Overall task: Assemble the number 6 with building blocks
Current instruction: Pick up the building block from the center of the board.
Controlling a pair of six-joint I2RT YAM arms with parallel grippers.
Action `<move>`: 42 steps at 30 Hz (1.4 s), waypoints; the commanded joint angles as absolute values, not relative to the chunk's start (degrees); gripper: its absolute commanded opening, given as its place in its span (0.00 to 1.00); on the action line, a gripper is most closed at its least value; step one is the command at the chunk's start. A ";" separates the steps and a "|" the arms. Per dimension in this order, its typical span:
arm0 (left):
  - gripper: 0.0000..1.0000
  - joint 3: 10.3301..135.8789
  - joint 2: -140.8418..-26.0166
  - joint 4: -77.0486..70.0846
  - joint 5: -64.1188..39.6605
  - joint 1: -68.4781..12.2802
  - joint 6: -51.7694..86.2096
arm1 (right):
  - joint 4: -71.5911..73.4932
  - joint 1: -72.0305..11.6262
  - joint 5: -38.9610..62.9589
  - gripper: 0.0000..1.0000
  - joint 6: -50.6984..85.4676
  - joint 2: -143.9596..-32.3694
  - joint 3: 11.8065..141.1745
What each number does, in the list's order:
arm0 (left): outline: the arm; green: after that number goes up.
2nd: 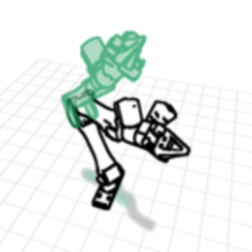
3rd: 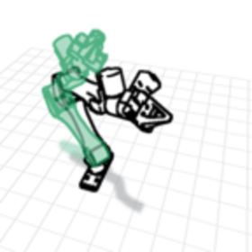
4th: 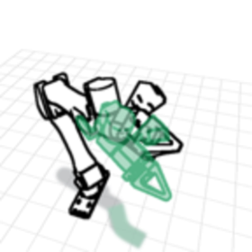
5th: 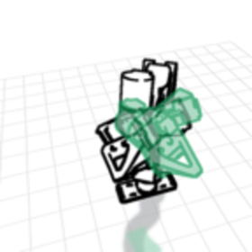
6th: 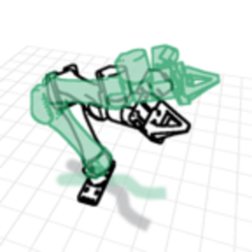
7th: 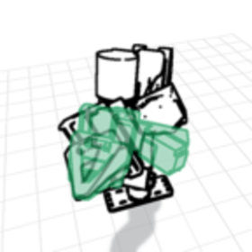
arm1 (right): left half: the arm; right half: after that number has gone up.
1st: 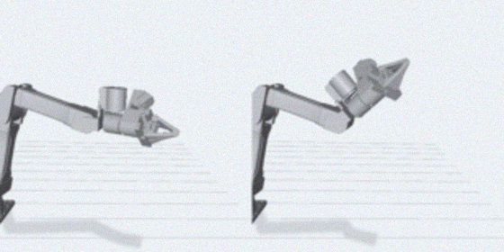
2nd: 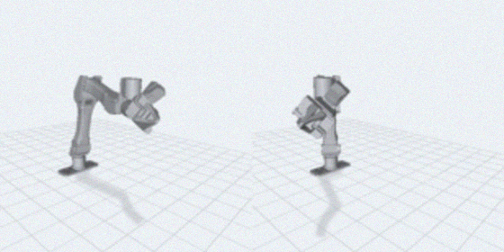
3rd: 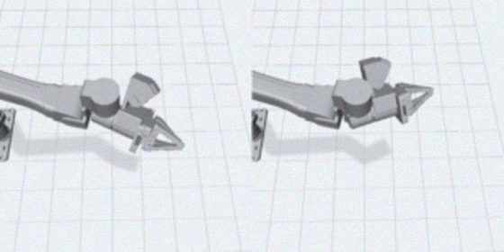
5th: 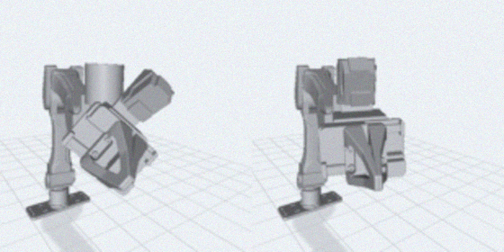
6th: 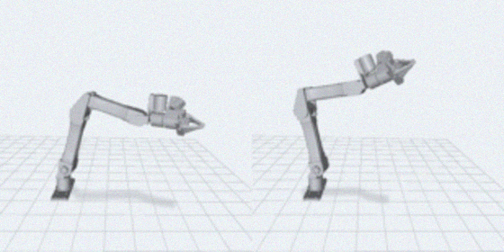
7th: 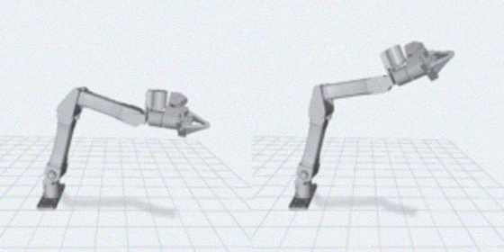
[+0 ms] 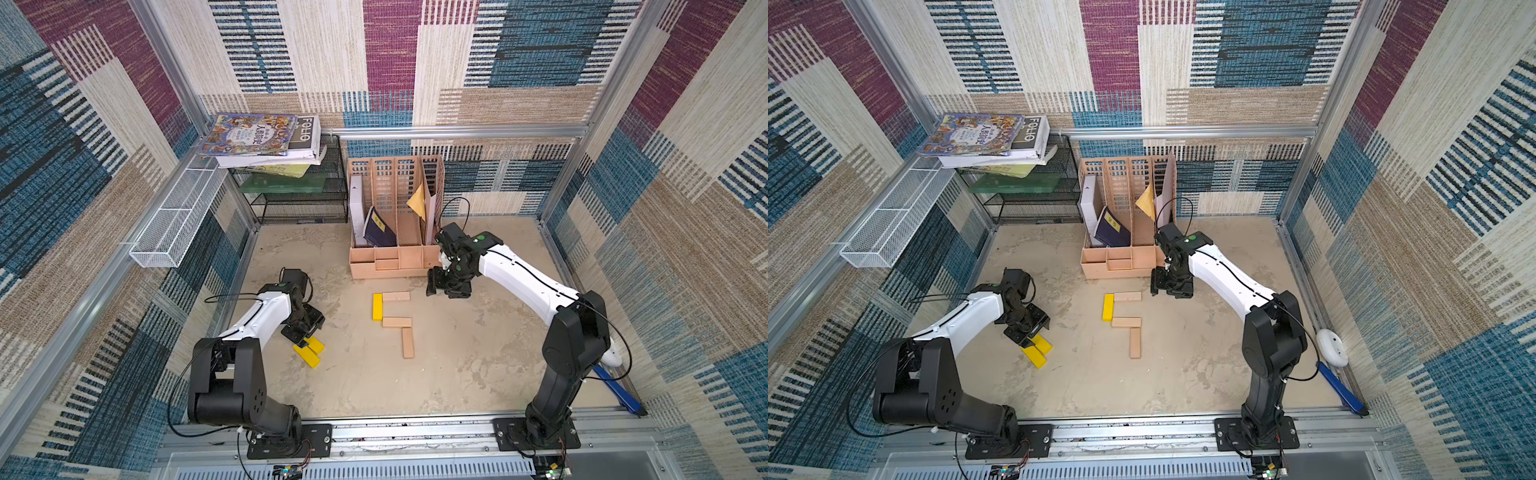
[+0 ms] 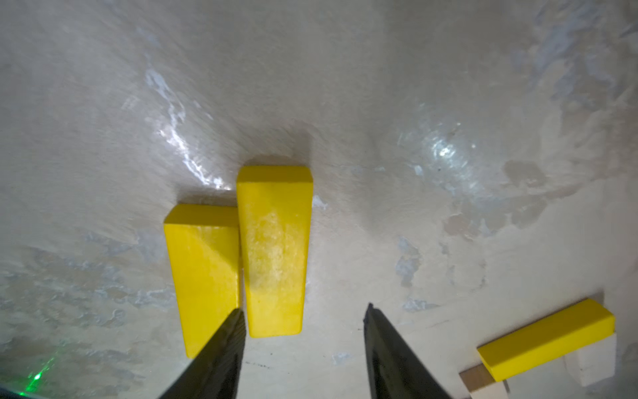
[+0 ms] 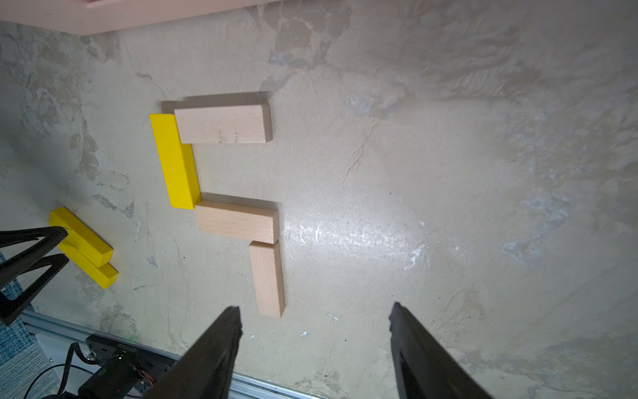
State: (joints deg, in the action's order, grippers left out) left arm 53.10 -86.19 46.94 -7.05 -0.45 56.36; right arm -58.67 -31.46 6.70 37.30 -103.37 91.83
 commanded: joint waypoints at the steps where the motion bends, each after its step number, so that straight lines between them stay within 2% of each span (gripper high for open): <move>1: 0.59 52.21 -86.18 48.52 -6.34 -0.36 56.52 | -58.21 -31.30 7.19 0.72 36.92 -102.33 90.85; 8: 0.58 49.65 -86.32 45.36 -6.68 -0.36 59.04 | -57.09 -30.95 7.47 0.71 37.41 -101.78 89.38; 23: 0.58 53.43 -92.50 42.53 -7.47 -1.86 59.03 | -56.82 -30.85 7.82 0.70 37.26 -102.93 90.09; 34: 0.57 63.54 -105.87 41.70 -12.56 -11.92 49.70 | -57.04 -30.45 7.48 0.70 37.88 -102.64 90.09; 42: 0.57 61.27 -103.08 42.59 -10.66 -13.97 48.51 | -56.62 -30.24 7.64 0.70 38.09 -102.57 89.97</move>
